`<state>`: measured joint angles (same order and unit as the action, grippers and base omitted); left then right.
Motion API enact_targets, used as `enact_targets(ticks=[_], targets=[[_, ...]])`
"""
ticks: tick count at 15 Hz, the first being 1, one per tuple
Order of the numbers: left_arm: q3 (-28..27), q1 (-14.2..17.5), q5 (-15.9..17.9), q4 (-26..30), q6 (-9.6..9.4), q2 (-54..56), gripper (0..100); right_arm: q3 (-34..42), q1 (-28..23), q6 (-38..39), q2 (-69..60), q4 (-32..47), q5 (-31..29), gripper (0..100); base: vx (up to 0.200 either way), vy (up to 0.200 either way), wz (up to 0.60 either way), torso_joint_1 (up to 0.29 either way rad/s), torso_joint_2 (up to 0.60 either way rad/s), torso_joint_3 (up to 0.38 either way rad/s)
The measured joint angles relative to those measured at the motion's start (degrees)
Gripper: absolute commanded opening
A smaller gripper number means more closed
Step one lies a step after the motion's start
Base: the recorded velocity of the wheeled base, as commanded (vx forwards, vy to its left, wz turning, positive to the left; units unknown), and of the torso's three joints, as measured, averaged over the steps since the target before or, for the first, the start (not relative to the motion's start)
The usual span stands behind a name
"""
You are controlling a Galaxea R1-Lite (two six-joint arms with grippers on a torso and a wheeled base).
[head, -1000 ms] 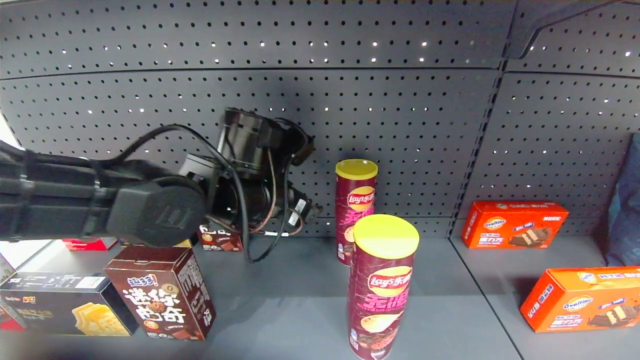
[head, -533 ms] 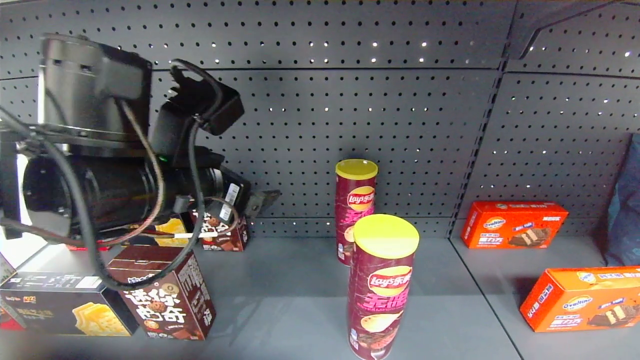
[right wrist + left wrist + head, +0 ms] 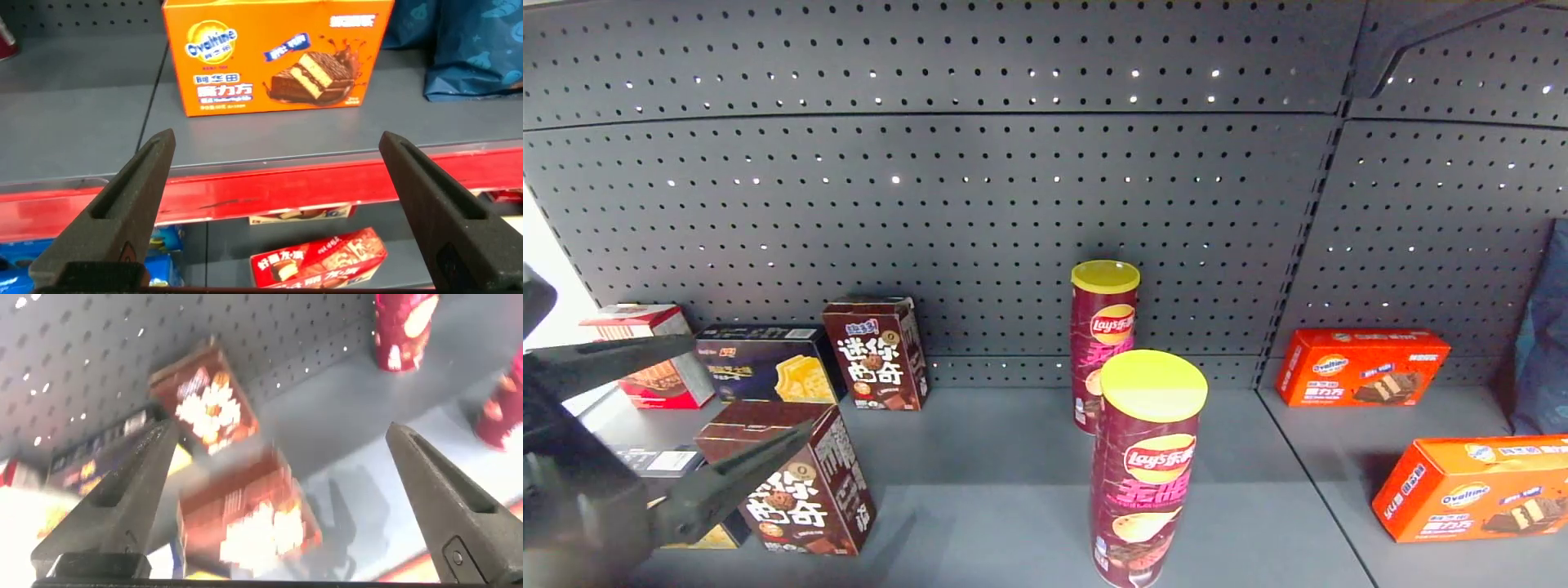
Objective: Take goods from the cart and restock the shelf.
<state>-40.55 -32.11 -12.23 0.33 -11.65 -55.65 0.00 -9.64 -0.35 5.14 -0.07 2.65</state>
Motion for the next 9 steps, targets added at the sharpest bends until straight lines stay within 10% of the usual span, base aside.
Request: enact_targets(ticks=[9], targets=[[9.3, 0.1, 0.0, 0.0, -0.16, 15.3, 100, -21.4, 6.1, -3.0, 19.4, -0.5, 7.0, 100, 0.000, 0.000, 0.00, 0.000, 0.00, 0.000]])
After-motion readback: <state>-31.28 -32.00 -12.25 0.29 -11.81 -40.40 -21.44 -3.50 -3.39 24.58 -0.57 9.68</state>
